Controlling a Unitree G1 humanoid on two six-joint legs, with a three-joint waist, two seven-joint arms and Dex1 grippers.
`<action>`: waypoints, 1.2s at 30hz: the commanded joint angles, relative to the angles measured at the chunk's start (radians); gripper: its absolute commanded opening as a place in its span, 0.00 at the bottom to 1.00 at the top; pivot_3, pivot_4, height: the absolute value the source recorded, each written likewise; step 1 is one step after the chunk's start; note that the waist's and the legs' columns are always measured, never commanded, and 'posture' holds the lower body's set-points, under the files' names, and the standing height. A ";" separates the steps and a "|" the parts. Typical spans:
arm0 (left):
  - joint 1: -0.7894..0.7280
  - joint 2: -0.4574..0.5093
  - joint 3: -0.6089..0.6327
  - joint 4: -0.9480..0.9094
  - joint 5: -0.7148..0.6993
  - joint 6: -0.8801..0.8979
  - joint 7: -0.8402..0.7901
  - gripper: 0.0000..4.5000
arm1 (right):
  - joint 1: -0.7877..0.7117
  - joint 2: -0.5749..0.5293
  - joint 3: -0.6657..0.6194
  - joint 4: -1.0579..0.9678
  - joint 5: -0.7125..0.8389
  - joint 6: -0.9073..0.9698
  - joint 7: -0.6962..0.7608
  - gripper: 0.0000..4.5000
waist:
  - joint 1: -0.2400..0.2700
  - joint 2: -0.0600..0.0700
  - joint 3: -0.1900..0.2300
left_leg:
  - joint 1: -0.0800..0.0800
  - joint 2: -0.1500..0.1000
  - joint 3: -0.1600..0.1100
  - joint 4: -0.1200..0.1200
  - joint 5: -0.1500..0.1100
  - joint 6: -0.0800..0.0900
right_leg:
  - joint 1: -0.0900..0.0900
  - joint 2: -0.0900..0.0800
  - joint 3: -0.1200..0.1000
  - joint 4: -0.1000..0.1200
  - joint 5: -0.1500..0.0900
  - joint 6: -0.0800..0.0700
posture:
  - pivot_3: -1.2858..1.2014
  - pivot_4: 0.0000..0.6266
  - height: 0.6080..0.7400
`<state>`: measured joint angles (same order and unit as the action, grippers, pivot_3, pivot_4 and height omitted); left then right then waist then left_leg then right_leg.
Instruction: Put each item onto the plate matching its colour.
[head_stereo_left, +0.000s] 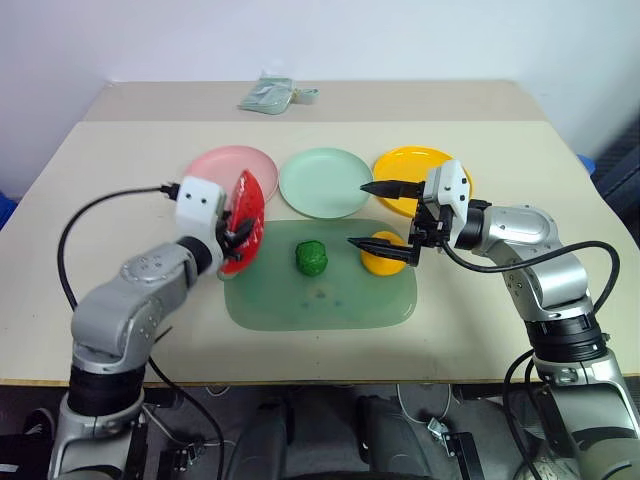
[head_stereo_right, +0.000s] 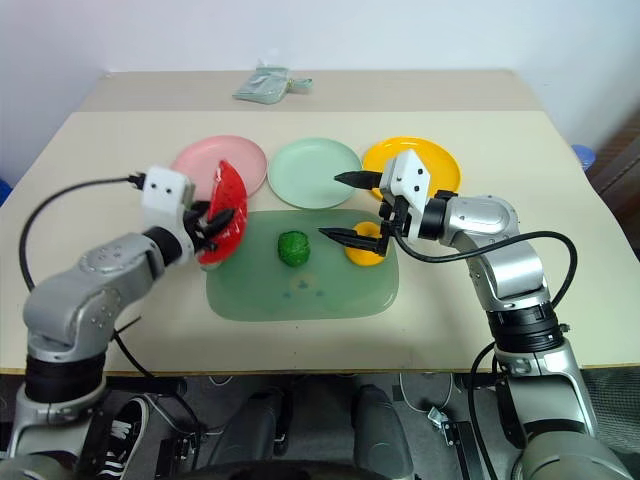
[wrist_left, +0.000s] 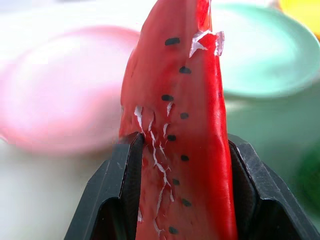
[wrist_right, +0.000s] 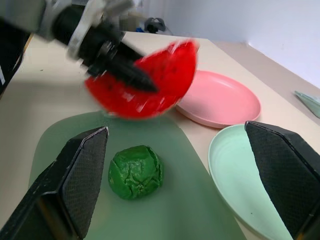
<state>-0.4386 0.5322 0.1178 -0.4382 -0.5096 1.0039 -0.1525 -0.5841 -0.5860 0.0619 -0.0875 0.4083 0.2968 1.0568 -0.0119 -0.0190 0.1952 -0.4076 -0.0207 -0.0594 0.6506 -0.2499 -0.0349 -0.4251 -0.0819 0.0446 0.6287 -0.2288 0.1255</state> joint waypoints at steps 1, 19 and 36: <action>-0.065 0.014 0.064 0.098 0.028 -0.098 -0.040 0.48 | -0.018 0.011 -0.042 -0.029 0.032 -0.004 -0.017 1.00 | -0.001 0.000 0.000 | 0.000 0.000 0.000 0.000 0.000 0.000 | 0.000 0.000 0.000 0.000 0.000 0.000 | 0.52 0.24 0.99; -0.497 -0.128 0.098 1.149 0.209 -0.812 -0.174 0.48 | -0.028 0.050 -0.051 0.034 -0.047 -0.057 -0.133 1.00 | -0.006 0.000 0.000 | -0.001 0.000 0.000 -0.001 0.000 0.000 | -0.001 0.000 -0.001 0.000 0.000 0.000 | 0.52 0.24 0.99; -0.461 -0.094 0.106 1.088 0.237 -0.852 -0.264 0.99 | -0.010 0.053 -0.050 0.034 -0.049 -0.067 -0.133 1.00 | -0.003 0.000 0.000 | -0.001 0.000 0.000 -0.001 0.000 0.000 | -0.002 0.000 -0.001 0.001 0.000 0.000 | 0.52 0.24 0.99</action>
<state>-0.9035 0.4151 0.2118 0.7026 -0.2718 0.1412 -0.4065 -0.5718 -0.5307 0.0294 -0.0358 0.3535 0.2395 0.9262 -0.0146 -0.0192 0.1953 -0.4085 -0.0210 -0.0595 0.6497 -0.2497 -0.0352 -0.4267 -0.0819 0.0438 0.6293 -0.2286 0.1259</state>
